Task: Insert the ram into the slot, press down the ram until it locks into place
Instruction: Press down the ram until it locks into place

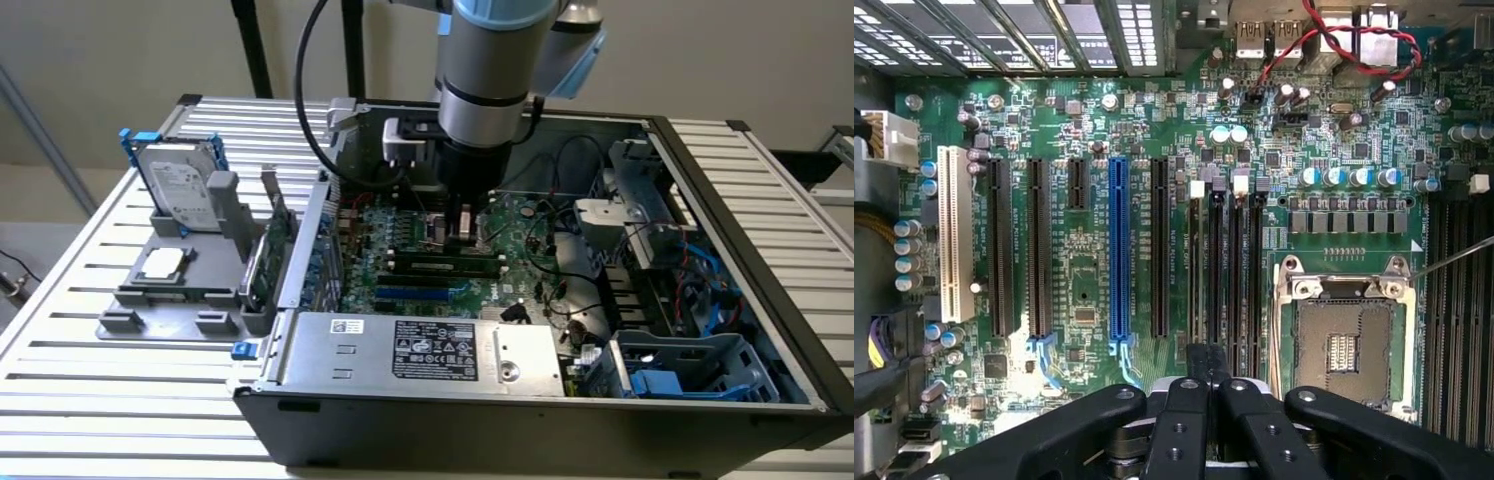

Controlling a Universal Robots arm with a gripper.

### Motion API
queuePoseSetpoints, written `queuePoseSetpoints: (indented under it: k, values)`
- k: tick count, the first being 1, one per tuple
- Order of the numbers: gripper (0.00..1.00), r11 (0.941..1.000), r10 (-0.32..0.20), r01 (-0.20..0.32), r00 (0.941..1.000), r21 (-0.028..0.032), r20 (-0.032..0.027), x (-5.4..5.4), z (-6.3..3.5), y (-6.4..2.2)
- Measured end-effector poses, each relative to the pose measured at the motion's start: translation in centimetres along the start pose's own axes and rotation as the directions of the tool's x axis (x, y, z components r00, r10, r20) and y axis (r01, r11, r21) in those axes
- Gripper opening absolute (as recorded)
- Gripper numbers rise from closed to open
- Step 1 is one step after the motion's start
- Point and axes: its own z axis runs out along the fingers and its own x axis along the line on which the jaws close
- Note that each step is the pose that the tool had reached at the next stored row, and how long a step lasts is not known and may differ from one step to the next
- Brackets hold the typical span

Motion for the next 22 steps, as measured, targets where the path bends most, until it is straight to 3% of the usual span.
queuePoseSetpoints:
  k: [18,22]
  values:
    - [0.11,1.0000,-0.002,0.002,1.0000,-0.0002,-0.0003,-0.2,1.23,-0.04]
    - [0.11,1.0000,-0.002,0.002,1.0000,0.0000,0.0004,-0.2,-0.35,0.00]
